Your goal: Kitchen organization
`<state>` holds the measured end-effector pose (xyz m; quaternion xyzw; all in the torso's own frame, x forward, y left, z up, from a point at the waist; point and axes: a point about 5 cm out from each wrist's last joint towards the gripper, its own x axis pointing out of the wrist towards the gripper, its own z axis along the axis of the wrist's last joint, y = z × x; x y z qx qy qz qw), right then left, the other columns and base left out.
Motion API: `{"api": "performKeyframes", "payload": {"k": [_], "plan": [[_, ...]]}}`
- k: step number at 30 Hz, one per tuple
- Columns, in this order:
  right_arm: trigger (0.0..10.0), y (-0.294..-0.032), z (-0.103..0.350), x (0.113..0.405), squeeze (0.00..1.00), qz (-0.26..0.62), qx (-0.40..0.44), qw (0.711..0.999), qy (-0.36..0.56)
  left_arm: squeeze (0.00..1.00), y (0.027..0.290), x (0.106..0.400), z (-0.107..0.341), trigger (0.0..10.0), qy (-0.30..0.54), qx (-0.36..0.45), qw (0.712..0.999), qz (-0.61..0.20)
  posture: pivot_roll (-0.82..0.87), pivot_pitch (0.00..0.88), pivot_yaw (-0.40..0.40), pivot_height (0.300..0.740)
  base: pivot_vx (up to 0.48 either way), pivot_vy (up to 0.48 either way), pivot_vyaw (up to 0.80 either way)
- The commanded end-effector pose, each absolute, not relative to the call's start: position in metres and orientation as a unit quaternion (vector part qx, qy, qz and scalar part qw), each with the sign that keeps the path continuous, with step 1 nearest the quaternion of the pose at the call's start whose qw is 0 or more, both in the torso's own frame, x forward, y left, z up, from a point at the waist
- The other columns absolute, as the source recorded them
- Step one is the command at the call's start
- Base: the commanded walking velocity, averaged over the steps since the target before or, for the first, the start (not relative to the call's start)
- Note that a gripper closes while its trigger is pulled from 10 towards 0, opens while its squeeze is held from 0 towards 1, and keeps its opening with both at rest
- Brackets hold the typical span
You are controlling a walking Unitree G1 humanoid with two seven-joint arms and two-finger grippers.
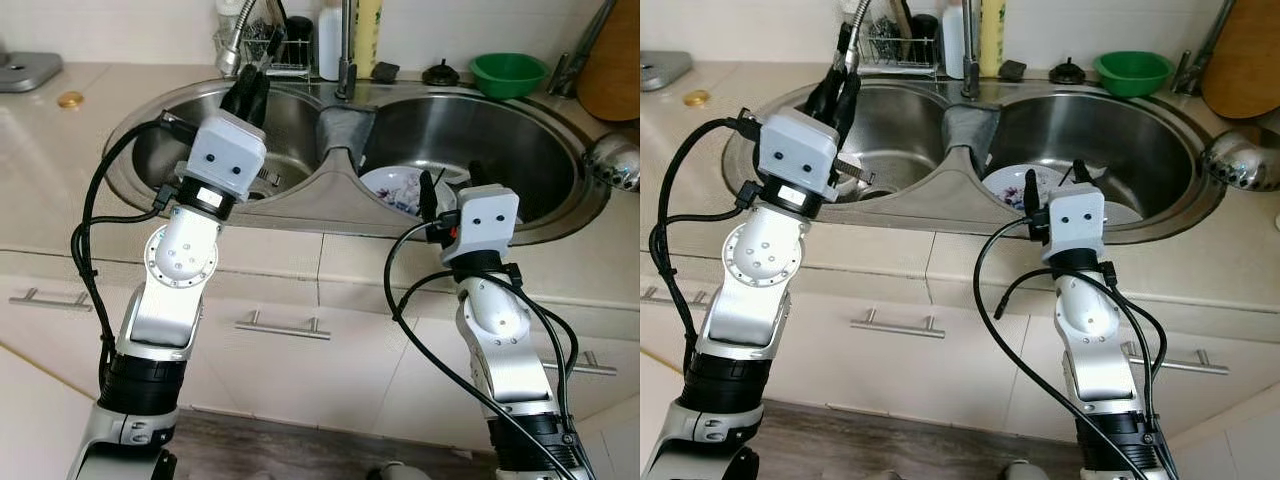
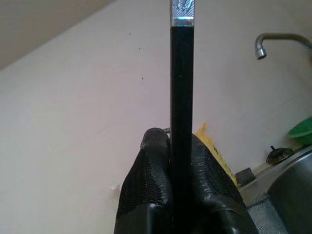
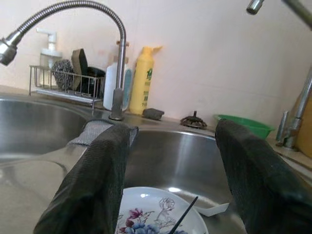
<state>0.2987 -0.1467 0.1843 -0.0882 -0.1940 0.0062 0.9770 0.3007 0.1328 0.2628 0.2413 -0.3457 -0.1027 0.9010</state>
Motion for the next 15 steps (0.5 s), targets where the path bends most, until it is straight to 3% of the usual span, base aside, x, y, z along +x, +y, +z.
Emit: {"api": "performKeyframes", "payload": {"k": [1, 8, 15], "plan": [[10.0, -0.144, 0.185, 0.3, 0.0, 0.008, -0.081, 0.978, -0.193, 0.0, 0.13, 0.301, 0.256, 10.0, -0.335, 0.243, 0.903, -0.116, -0.09, 0.034, 0.024, 0.74, 0.0, 0.0, 0.0], [10.0, -0.144, 0.184, 0.301, 0.0, 0.008, -0.077, 0.979, -0.187, 0.0, 0.129, 0.302, 0.247, 10.0, -0.319, 0.249, 0.905, -0.129, -0.09, 0.031, 0.025, 0.74, 0.0, 0.0, 0.0], [10.0, -0.145, 0.182, 0.301, 0.0, 0.007, -0.072, 0.981, -0.179, 0.0, 0.129, 0.302, 0.243, 10.0, -0.315, 0.248, 0.906, -0.134, -0.09, 0.027, 0.028, 0.74, 0.0, 0.0, -0.8]]}}
